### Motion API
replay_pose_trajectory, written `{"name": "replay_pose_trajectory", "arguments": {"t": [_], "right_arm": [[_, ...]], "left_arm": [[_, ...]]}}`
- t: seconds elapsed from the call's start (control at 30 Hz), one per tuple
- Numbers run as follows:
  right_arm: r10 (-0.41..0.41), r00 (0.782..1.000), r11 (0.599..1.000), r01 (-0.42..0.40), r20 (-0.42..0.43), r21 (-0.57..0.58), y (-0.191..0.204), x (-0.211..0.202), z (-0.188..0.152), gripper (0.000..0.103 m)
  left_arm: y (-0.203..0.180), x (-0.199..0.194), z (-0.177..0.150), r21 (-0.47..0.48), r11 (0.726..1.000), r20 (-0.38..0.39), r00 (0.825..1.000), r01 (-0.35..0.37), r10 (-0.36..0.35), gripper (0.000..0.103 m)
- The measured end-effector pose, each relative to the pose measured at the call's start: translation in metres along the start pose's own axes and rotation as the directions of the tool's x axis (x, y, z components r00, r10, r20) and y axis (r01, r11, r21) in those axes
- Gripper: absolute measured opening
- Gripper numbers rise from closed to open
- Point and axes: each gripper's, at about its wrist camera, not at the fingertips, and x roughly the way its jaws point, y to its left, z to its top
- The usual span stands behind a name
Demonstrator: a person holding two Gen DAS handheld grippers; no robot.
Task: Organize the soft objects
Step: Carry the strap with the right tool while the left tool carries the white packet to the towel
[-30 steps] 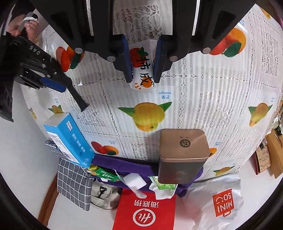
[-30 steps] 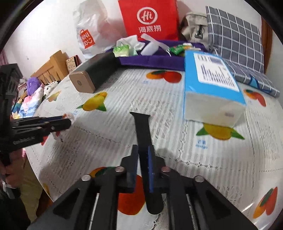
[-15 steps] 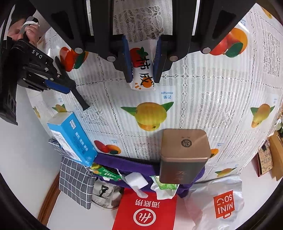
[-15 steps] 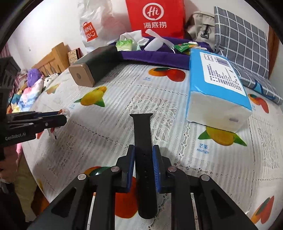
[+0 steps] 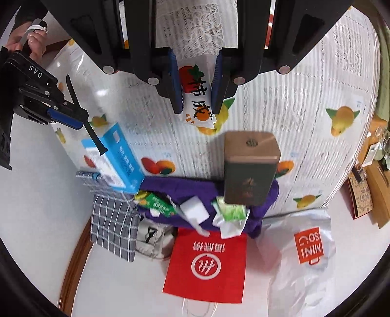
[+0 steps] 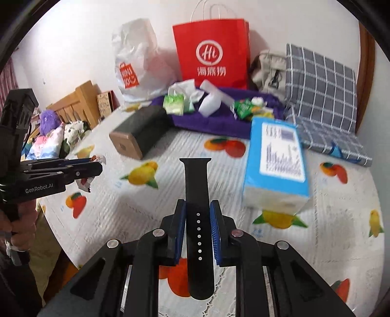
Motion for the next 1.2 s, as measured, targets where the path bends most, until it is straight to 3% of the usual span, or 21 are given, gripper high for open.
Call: {"name": "replay_pose_trajectory", "arguments": {"t": [0.47, 1.2], "right_arm": [[-0.042, 0.996, 0.998, 0.037, 0.079, 0.058, -0.021, -0.026, 0.049, 0.020], [-0.137, 0.983, 0.984, 0.120, 0.125, 0.133, -0.037, -0.030, 0.089, 0.020]], "left_arm": [[-0.007, -0.020, 0.039, -0.004, 1.000, 0.064, 0.998, -0.020, 0.020, 0.023], [-0.001, -0.008, 0.082, 0.030, 1.000, 0.068, 0.998, -0.008, 0.006, 0.023]]}}
